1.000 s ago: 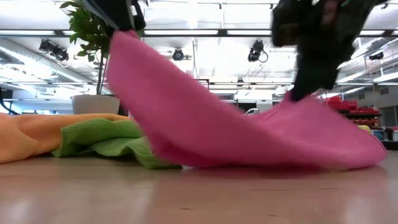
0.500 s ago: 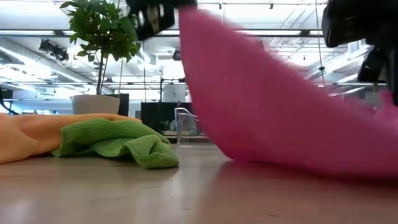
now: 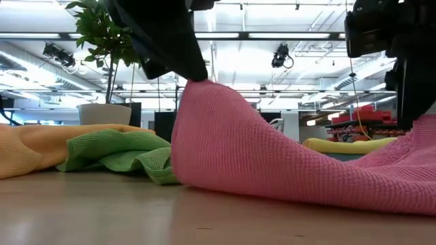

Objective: Fold microfiber towels
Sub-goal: Fold the pink towel

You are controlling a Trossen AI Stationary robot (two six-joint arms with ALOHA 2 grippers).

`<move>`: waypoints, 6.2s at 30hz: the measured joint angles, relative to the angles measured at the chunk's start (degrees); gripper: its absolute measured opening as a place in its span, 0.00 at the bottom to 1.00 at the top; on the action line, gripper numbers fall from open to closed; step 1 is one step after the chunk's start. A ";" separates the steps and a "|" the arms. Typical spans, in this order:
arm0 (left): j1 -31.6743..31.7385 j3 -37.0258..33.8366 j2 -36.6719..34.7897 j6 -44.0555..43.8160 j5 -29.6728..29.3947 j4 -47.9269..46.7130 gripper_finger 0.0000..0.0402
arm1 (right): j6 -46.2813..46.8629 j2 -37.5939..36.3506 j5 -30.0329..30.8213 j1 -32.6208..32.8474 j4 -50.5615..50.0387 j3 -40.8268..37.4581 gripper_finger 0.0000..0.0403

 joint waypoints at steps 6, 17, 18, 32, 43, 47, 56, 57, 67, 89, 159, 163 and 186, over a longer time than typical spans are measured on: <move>-0.04 0.00 -0.05 -0.04 -0.01 -0.34 0.01 | 0.37 0.00 -1.15 0.03 0.08 0.00 0.38; -0.15 0.00 -0.05 0.22 0.01 -0.43 0.01 | 0.83 0.00 -3.12 1.68 1.38 0.00 0.25; -0.15 0.00 -0.05 0.24 -0.01 -0.43 0.01 | 0.90 0.04 -3.10 1.77 1.40 0.00 0.22; 1.04 -0.02 -6.79 0.18 0.00 2.04 0.01 | -0.44 -13.73 7.27 7.20 -4.19 2.05 0.01; 10.68 0.07 -21.92 2.53 -7.97 2.95 0.01 | 0.61 -36.29 33.86 21.64 -23.78 9.71 0.00; 15.77 0.07 -23.53 6.26 -8.03 2.72 0.01 | -6.03 -38.28 37.74 20.22 -32.62 16.05 0.00; 23.54 3.68 -23.35 12.42 -0.14 1.22 0.01 | -15.89 -38.37 34.13 15.36 -45.95 27.43 0.00; 23.28 3.97 -23.35 12.40 0.54 0.52 0.01 | -15.19 -38.23 32.39 15.39 -45.90 27.23 0.00; 3.13 -2.17 -13.38 -2.98 0.16 3.96 0.01 | -2.90 -29.69 17.91 25.87 -6.14 -1.81 0.00; -2.67 -3.28 -0.08 -12.97 -15.20 8.12 0.01 | 42.35 -6.70 32.78 38.64 1.25 -9.44 0.00; 6.78 -3.22 11.47 -8.94 -3.81 14.51 0.04 | 39.62 3.97 15.44 25.11 12.70 -9.42 0.02; 6.08 -3.26 11.46 -10.05 -3.09 15.13 0.02 | 38.09 5.47 9.69 25.04 9.13 -9.45 0.01; 13.13 9.84 14.25 11.43 8.99 9.88 0.01 | 37.87 -0.96 20.61 19.31 2.06 -6.56 0.01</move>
